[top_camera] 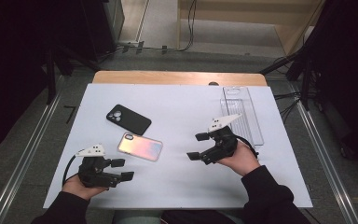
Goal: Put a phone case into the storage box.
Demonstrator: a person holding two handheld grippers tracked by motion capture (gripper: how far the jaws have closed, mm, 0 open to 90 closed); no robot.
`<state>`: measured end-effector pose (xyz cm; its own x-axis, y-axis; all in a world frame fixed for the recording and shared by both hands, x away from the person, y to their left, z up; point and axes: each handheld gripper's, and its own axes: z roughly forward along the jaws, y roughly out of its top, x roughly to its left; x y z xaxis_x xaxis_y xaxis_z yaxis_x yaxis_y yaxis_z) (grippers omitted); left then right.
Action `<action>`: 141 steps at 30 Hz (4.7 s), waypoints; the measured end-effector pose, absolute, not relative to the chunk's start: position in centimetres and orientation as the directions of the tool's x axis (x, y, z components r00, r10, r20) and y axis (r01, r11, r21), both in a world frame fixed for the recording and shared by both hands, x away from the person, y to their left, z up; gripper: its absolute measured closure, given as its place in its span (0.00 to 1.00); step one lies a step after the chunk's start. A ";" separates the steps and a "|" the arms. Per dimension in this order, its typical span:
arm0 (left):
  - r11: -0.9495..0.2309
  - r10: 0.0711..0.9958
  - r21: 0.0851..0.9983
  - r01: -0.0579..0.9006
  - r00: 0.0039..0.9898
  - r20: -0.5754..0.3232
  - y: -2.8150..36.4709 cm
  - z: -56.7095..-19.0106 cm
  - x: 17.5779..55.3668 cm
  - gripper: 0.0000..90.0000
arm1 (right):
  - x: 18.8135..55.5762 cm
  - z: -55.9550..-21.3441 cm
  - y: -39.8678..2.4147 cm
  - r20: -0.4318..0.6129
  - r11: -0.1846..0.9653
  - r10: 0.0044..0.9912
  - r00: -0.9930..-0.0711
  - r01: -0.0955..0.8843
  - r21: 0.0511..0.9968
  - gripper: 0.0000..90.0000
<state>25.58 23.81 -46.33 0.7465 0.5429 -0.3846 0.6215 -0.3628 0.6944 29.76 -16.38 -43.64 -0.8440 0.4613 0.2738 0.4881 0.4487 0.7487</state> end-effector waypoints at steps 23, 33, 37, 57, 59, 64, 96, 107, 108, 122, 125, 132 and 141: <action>-0.361 0.546 0.695 0.622 0.745 -0.383 23.9 -46.4 25.6 0.29 | 33.3 -43.6 -11.7 0.266 0.486 0.397 -0.878 0.448 0.751 0.16; -0.358 0.548 0.697 0.622 0.744 -0.382 24.0 -46.3 25.5 0.29 | 34.4 -43.7 -9.5 0.266 0.507 0.382 -0.885 0.441 0.740 0.16; -0.355 0.552 0.696 0.624 0.741 -0.382 24.1 -46.3 25.5 0.29 | 34.7 -44.0 -8.6 0.263 0.515 0.373 -0.890 0.434 0.739 0.16; -0.362 0.556 0.694 0.622 0.742 -0.375 24.1 -46.3 25.5 0.29 | 37.1 -45.5 -4.6 0.245 0.534 0.360 -0.900 0.415 0.736 0.00; -0.363 0.555 0.693 0.623 0.742 -0.377 24.1 -46.3 25.5 0.29 | 37.3 -45.7 -4.3 0.262 0.527 0.353 -0.898 0.422 0.737 0.00; -0.361 0.554 0.694 0.623 0.742 -0.378 24.1 -46.3 25.5 0.29 | 37.4 -46.1 -3.5 0.263 0.540 0.398 -0.879 0.456 0.708 0.02; -0.360 0.551 0.694 0.623 0.743 -0.381 24.1 -46.3 25.6 0.29 | 37.2 -48.3 -0.8 0.216 0.623 0.366 -0.905 0.411 0.666 0.11; -0.360 0.551 0.693 0.624 0.742 -0.382 24.1 -46.3 25.6 0.29 | 37.2 -49.9 -0.4 0.221 0.629 0.376 -0.900 0.422 0.652 0.11; -0.360 0.551 0.693 0.624 0.742 -0.382 24.1 -46.4 25.6 0.29 | 37.2 -50.1 -0.3 0.216 0.636 0.368 -0.904 0.414 0.651 0.11; -0.359 0.552 0.693 0.625 0.741 -0.382 24.1 -46.3 25.6 0.29 | 36.3 -50.9 -0.2 0.152 0.638 0.380 -0.912 0.378 0.671 0.13; -0.360 0.553 0.692 0.626 0.741 -0.382 24.1 -46.4 25.6 0.29 | 35.8 -51.3 -0.2 0.099 0.633 0.386 -0.917 0.341 0.695 0.15; -0.361 0.552 0.691 0.626 0.741 -0.382 24.1 -46.4 25.6 0.29 | 35.0 -51.6 0.1 0.018 0.649 0.394 -0.919 0.292 0.703 0.15; -0.356 0.557 0.692 0.628 0.737 -0.383 24.2 -46.4 25.6 0.29 | 35.2 -51.4 0.0 0.017 0.663 0.375 -0.927 0.281 0.695 0.17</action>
<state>25.63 24.16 -46.35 0.7370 0.5571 -0.3827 0.6284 -0.3563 0.6915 35.19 -0.01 -51.38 -0.9269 0.3749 0.0168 0.2805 0.6625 0.6945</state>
